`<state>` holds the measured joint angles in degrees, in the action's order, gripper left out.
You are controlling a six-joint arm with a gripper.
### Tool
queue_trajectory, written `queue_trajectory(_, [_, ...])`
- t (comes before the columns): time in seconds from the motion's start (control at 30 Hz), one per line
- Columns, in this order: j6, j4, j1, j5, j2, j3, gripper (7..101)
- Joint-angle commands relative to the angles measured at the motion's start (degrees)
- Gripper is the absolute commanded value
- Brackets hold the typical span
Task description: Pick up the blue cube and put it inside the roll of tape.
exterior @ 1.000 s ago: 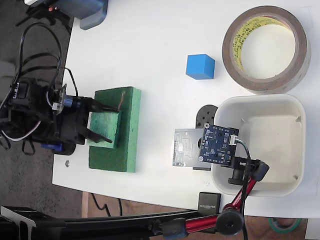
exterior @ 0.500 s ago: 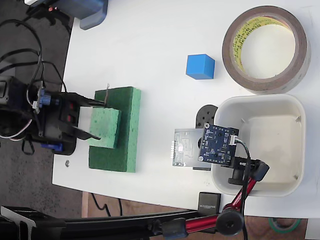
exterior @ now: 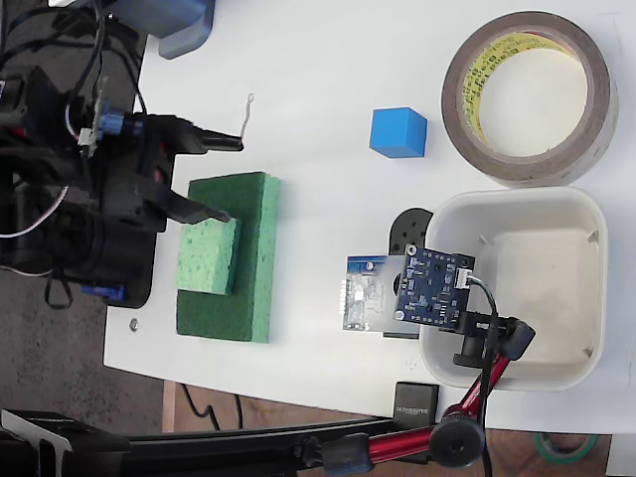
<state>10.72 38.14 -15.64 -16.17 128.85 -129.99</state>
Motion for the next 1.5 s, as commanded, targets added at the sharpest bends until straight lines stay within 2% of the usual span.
queue_trajectory(0.03, [1.14, 0.88, -2.02, -2.72, -8.09, 7.82, 100.3])
queue_trajectory(0.37, [6.06, 0.53, -4.66, -4.22, -24.79, 17.67, 100.3])
queue_trajectory(0.7, [9.05, -4.48, -4.75, -1.58, -28.04, 16.61, 100.0])
queue_trajectory(1.07, [12.92, -7.82, -7.47, -2.99, -35.77, 18.98, 100.0])
queue_trajectory(1.37, [15.21, -9.32, -8.7, -4.39, -42.98, 22.68, 100.0])
queue_trajectory(1.5, [15.12, -7.91, -8.53, -4.31, -45.88, 25.58, 100.0])
